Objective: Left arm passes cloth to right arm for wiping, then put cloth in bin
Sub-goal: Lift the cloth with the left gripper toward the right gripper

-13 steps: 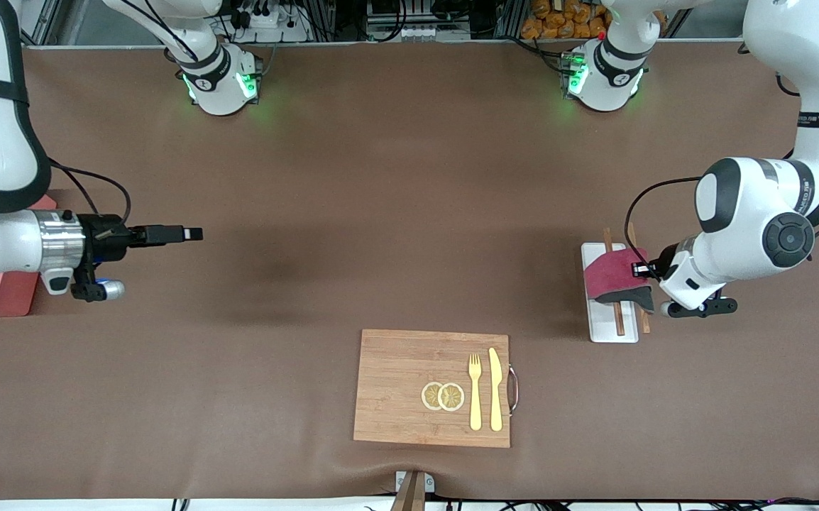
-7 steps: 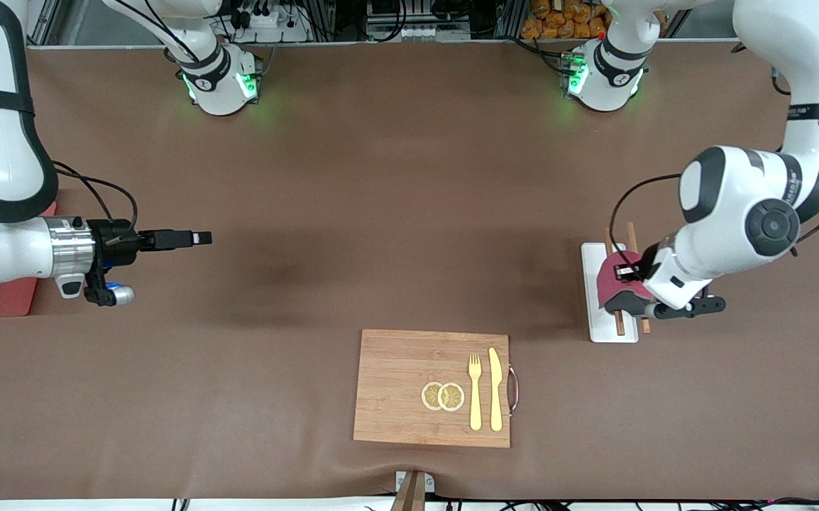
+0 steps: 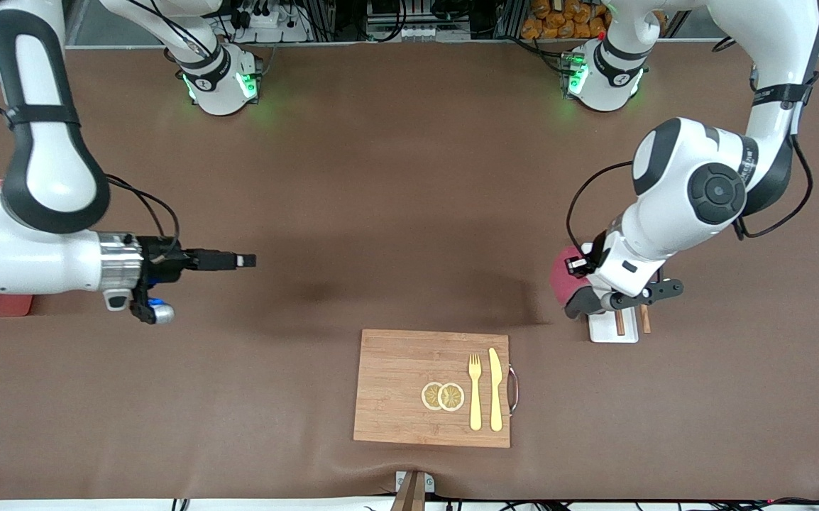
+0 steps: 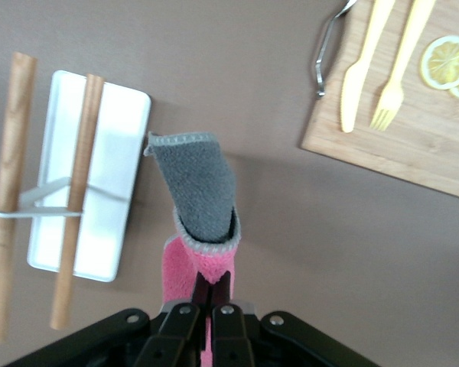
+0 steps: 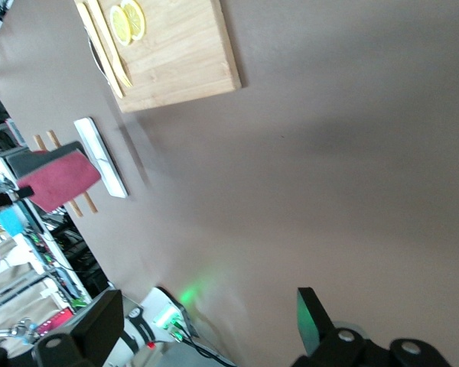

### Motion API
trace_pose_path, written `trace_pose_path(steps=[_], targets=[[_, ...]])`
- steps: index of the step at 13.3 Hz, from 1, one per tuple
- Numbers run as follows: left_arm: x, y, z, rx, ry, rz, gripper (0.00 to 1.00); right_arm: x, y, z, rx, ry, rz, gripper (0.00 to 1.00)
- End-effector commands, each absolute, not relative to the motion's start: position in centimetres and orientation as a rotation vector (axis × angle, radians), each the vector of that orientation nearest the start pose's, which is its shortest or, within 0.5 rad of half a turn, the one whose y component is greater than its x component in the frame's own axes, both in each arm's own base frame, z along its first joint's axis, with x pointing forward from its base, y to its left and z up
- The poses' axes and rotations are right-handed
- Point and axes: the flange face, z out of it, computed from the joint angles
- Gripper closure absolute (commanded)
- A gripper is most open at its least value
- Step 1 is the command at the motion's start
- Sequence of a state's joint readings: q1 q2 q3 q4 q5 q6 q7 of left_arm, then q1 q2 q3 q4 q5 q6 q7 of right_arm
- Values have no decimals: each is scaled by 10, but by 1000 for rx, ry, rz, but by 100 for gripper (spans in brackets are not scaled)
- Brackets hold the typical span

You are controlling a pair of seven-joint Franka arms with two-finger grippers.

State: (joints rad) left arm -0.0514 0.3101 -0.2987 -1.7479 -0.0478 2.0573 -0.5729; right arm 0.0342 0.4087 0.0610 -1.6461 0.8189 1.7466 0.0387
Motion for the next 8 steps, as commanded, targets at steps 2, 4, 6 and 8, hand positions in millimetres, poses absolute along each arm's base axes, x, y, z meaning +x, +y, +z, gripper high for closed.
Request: trace_pose_path(steps=[2,4,6,8], targets=[[609,-277,428,-3308,-604,97,100,662,126,353,-2143,455,431,0],[607,-314,429,-3319,-729,127,100,681,130,344,-2099,587,477,0],[609,-348,435,-3339,-879,88,100,694,151,341,-2079,699,534,0],[605,-379,430,-3341,-1030,67,100,696,185,338,-2053,855,583,0]])
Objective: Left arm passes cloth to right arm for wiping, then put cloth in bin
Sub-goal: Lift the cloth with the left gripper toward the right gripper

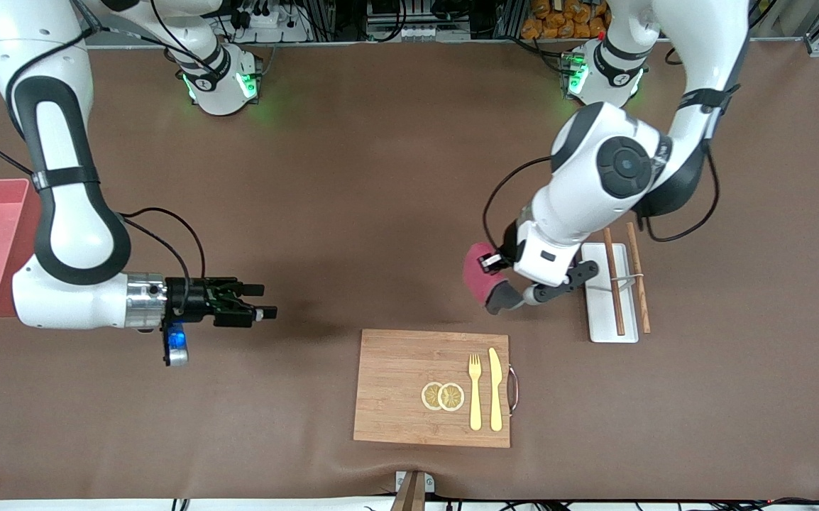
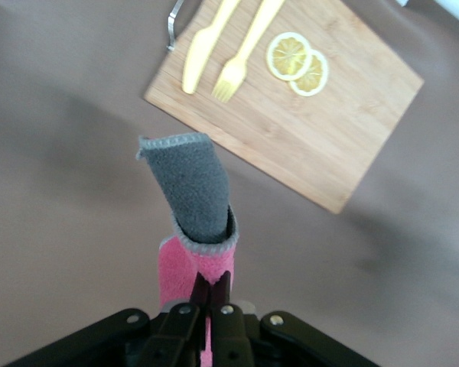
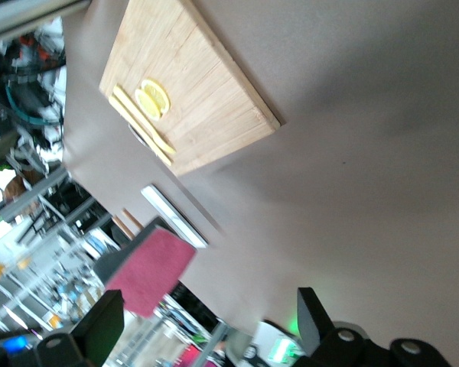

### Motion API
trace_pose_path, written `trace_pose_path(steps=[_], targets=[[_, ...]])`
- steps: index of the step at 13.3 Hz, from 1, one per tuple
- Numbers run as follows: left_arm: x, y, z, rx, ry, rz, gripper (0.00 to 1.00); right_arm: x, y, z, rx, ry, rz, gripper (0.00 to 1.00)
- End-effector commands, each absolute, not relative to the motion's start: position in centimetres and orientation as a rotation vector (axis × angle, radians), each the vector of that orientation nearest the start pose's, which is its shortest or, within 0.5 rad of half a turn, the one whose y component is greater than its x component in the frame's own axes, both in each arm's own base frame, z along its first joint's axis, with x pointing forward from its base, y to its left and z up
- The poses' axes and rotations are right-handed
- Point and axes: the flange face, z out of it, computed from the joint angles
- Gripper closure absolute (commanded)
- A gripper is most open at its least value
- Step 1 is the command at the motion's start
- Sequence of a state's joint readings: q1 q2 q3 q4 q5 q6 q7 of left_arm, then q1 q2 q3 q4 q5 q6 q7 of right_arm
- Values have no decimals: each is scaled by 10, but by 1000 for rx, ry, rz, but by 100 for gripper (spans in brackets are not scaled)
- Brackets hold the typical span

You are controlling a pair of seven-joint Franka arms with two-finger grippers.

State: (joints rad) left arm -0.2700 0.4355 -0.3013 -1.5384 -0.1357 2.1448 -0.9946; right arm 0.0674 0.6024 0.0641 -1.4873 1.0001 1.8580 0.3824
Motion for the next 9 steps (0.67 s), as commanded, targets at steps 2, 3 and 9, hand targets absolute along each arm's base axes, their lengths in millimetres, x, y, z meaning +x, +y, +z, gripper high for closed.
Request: trace_pose_path(steps=[2,3,9], targets=[[602,-401,425,-3344,-1173,38,100,687,238,335,-2052,955,609,0],[600,-410,422,-3344,-1246,24,100,685,255,336,-2033,1031,615,0],[596,-452,417,-3268,-1706,52,100,672,294,313,-1696,1210,875,0]])
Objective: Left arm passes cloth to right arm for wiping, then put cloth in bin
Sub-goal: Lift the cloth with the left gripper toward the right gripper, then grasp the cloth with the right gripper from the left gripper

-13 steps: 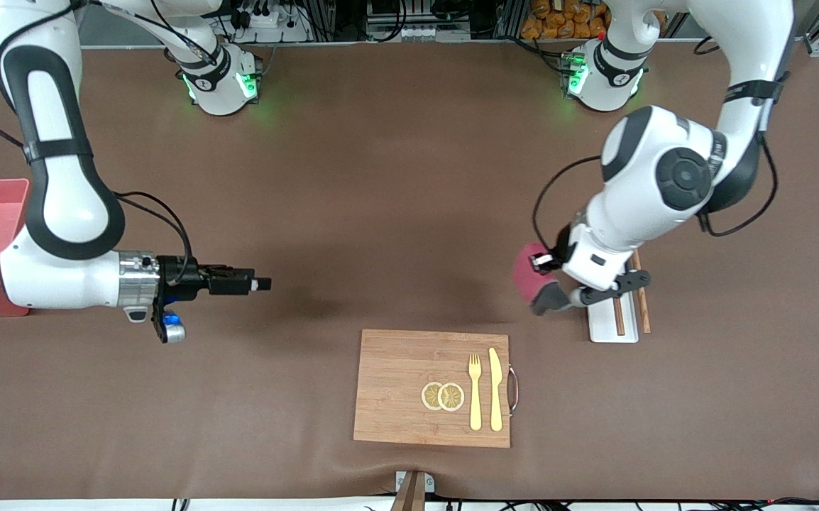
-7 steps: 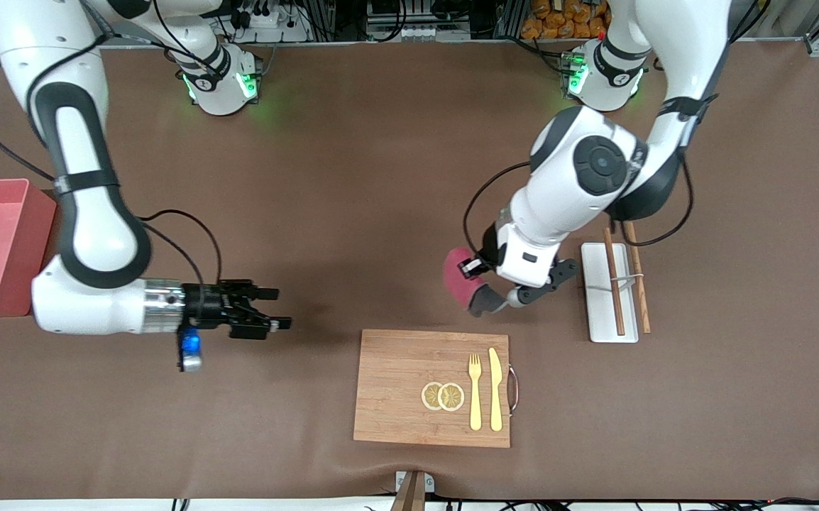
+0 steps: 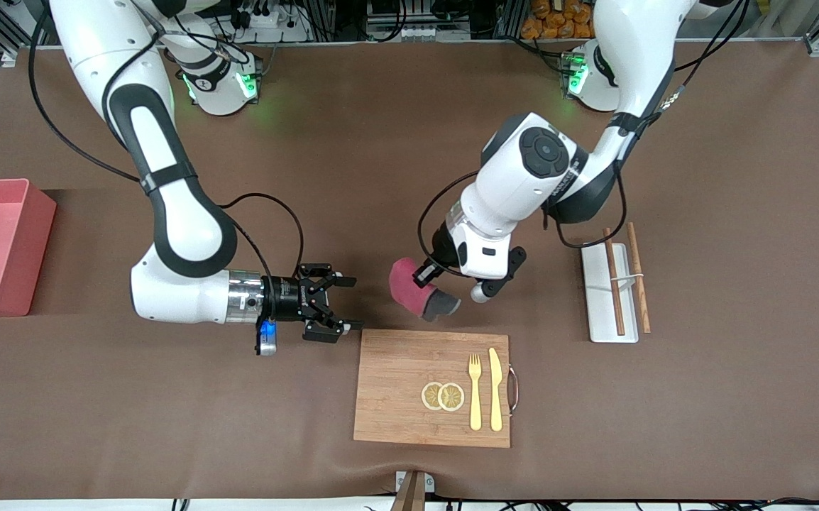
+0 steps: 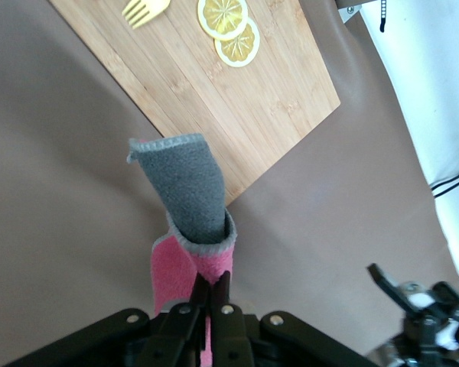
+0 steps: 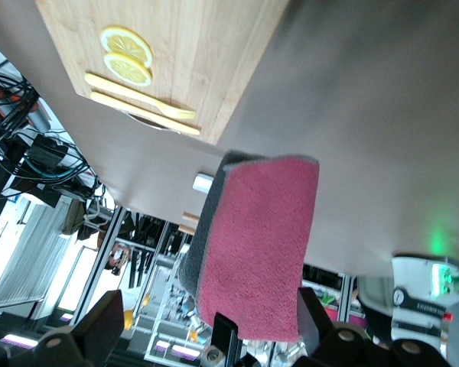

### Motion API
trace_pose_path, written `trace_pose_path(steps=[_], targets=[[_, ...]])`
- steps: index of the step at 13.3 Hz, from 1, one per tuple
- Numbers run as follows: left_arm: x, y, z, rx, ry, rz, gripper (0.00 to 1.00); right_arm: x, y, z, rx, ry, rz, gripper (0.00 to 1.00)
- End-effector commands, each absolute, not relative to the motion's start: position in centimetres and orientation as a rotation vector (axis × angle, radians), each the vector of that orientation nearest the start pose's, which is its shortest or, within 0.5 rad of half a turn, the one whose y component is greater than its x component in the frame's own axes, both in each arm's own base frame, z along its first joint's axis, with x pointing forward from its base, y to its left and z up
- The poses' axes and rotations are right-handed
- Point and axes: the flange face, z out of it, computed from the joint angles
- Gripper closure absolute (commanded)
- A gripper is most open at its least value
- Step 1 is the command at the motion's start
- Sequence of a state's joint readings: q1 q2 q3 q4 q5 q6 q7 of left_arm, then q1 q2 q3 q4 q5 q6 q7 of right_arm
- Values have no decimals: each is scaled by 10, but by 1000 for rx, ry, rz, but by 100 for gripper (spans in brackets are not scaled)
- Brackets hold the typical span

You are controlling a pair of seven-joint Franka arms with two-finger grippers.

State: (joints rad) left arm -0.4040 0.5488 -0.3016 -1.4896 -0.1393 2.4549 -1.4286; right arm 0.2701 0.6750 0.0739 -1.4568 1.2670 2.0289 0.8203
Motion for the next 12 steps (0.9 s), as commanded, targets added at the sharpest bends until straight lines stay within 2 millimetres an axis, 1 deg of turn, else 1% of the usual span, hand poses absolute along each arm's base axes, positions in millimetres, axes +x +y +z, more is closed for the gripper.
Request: trace_pose_path(steps=[1,2,3,4,5,6,7,8,9,11,12], targets=[[595,-457,417,2265,1234,-41,100,668,303,303,-1701,1214,886,0],[595,-460,418,2219,1271,-42,100,663,314,299,-1704,1215,890,0],[593,-465,417,2183,1296,-46,100,663,317,295,-1697,1230,877,0],[596,-465,417,2123,1343,-48,100,659,328,294,-1701,1226,879,0],[598,-467,420,2080,1379,-58,100,656,335,287,-1707,1232,882,0],[596,-473,421,2072,1383,-66,100,658,334,287,-1705,1246,852,0],[597,-473,423,2065,1385,-66,100,655,340,287,-1712,1239,847,32],[597,-474,421,2066,1386,-67,100,656,338,286,-1715,1232,843,72],[597,-474,421,2068,1383,-66,100,658,334,285,-1716,1231,835,99],[597,-474,422,2066,1383,-66,100,658,334,285,-1738,1184,811,100],[597,-472,427,2062,1381,-61,100,658,333,285,-1747,1164,802,100]])
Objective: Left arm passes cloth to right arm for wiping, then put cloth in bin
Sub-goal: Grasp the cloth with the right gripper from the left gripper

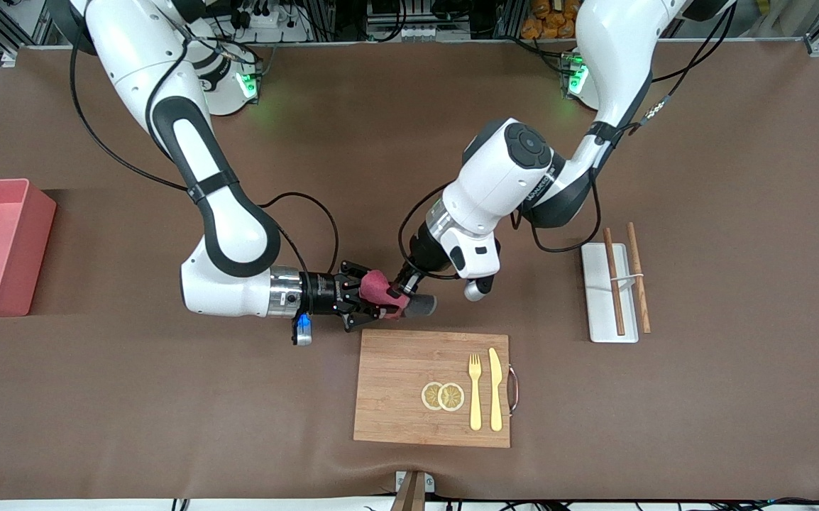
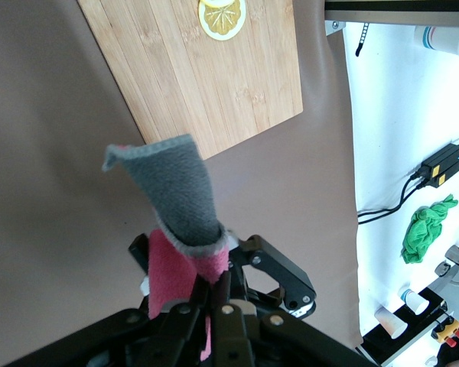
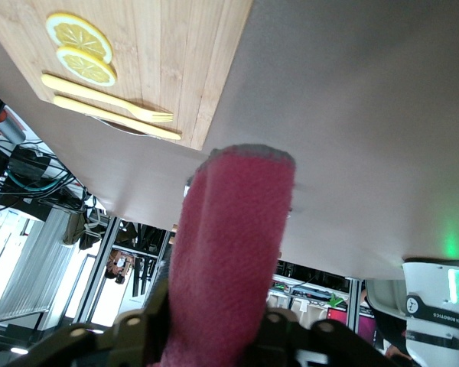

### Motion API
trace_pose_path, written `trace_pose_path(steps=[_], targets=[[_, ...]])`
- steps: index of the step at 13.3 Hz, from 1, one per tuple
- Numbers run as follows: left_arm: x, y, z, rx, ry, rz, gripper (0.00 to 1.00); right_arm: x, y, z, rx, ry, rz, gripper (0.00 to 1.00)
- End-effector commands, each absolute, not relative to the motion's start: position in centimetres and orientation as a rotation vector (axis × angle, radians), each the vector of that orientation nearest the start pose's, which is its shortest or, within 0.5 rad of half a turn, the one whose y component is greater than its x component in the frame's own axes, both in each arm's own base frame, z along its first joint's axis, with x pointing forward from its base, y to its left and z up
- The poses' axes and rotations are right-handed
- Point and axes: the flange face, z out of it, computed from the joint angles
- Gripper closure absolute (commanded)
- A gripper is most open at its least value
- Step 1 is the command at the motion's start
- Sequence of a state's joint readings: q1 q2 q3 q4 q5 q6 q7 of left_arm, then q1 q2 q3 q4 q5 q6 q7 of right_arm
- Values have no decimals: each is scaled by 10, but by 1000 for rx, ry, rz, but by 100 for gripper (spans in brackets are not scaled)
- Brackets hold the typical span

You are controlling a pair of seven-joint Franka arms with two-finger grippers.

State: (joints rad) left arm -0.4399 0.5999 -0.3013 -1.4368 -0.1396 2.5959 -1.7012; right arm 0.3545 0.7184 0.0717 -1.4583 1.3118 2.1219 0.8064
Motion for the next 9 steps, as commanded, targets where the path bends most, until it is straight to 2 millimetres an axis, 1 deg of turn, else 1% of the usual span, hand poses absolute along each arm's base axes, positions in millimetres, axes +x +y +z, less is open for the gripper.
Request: trace_pose_path(steps=[1,2,3,4,5,6,7,8,9], targets=[[599,-470,429,2060,1381,-58,100,659,331,286,-1748,1163,797,100],[598,-471,429,2063,1379,-57,78,660,330,287,-1750,1160,792,100],[597,-472,430,2072,1370,-49,35,663,324,290,-1754,1160,779,100],[598,-470,431,2084,1364,-38,0,666,319,291,-1753,1161,772,100],[596,-470,441,2108,1337,-4,0,667,315,293,-1759,1146,755,100],[595,-465,448,2144,1329,17,0,669,310,298,-1769,1118,729,100],[594,-457,458,2183,1339,22,0,671,304,304,-1783,1107,716,100],[596,-444,472,2210,1351,42,0,673,291,310,-1838,1072,713,100],[602,-422,488,2240,1361,66,0,677,271,316,-1898,1038,706,100]])
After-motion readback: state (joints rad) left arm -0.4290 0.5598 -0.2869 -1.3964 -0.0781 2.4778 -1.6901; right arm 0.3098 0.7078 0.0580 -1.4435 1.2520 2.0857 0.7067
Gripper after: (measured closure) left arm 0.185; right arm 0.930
